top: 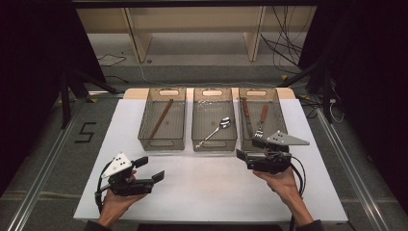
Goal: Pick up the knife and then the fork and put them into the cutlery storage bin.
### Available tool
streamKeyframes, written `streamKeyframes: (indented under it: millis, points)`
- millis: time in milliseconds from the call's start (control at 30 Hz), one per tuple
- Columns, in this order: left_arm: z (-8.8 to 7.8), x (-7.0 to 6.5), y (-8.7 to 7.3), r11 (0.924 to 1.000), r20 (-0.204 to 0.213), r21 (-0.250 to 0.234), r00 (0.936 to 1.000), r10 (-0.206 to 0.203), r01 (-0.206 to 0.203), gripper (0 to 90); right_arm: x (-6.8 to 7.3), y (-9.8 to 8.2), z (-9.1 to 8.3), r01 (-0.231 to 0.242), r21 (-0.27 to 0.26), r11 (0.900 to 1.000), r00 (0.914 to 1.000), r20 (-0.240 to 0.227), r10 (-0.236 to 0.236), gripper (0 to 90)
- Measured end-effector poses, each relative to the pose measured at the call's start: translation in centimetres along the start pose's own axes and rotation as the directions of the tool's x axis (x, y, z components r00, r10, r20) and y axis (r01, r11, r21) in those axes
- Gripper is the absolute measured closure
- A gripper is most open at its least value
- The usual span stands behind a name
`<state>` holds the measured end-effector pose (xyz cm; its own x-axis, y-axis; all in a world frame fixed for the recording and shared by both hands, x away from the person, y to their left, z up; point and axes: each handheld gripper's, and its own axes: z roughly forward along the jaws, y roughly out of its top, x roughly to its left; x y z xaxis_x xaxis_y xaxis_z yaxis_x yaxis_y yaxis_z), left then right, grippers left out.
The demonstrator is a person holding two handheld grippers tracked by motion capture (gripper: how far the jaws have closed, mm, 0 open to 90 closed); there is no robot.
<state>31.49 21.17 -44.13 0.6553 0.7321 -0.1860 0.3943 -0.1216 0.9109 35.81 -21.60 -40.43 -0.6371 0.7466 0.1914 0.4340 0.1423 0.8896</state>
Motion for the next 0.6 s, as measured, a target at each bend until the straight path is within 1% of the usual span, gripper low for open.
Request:
streamKeyframes:
  millis: [133, 400, 600]
  points:
    - [-0.1, 0.0, 0.0, 1.0000, 0.002, -0.001, 1.0000, -0.002, 0.002, 15.1, 0.4, -0.7, -0.1, 0.008, 0.001, 1.000, 0.9999, -0.012, -0.008, 21.9]
    - [-0.4, 0.0, -0.2, 1.0000, 0.006, 0.001, 1.0000, 0.005, -0.005, 15.1, 0.8, -1.7, -0.5, 0.014, -0.001, 1.000, 0.9998, -0.015, -0.014, 21.8]
    - [-0.3, 0.0, -0.2, 1.0000, 0.012, 0.004, 0.9999, 0.000, 0.000, 15.1, 1.2, -2.7, -0.7, 0.022, -0.008, 1.000, 0.9996, -0.017, -0.022, 21.8]
